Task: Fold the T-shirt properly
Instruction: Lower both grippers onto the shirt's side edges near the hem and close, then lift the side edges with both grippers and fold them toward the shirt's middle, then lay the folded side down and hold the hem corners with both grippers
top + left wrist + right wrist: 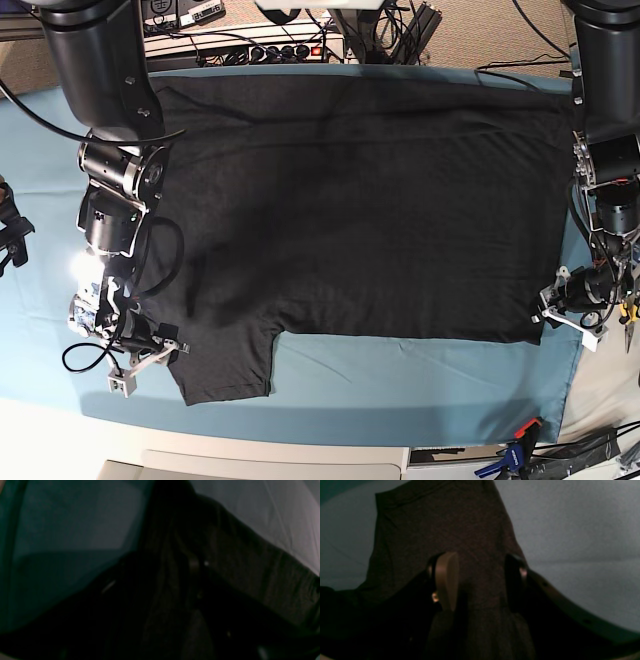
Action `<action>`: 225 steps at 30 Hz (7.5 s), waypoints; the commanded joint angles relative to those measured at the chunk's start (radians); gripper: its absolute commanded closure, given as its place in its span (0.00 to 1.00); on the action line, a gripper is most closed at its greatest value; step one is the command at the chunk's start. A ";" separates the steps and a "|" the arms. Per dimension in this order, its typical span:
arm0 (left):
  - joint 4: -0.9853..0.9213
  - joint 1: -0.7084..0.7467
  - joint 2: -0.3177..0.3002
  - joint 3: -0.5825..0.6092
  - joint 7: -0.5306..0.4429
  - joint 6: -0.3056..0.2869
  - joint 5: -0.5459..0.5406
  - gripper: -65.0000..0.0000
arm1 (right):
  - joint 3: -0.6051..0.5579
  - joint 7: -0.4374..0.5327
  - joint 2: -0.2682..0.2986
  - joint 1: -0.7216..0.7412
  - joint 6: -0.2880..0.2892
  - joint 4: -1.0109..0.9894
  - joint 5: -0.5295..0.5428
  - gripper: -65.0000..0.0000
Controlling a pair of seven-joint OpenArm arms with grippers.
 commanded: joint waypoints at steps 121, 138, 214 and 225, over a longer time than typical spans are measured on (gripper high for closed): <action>0.013 -0.035 -0.002 -0.005 -0.059 -0.085 -0.001 1.00 | 0.003 0.198 0.100 -0.031 0.143 -0.176 0.118 1.00; 0.016 -0.021 -0.145 -0.005 0.365 -0.326 -0.499 1.00 | 0.003 -0.004 0.178 -0.296 0.307 0.229 0.403 1.00; 0.216 0.364 -0.370 -0.006 0.732 -0.360 -0.843 1.00 | 0.051 -0.425 0.410 -0.858 0.307 0.668 0.901 1.00; 0.219 0.372 -0.372 -0.006 0.732 -0.360 -0.843 1.00 | 0.185 -0.465 0.410 -0.924 0.307 0.668 0.954 1.00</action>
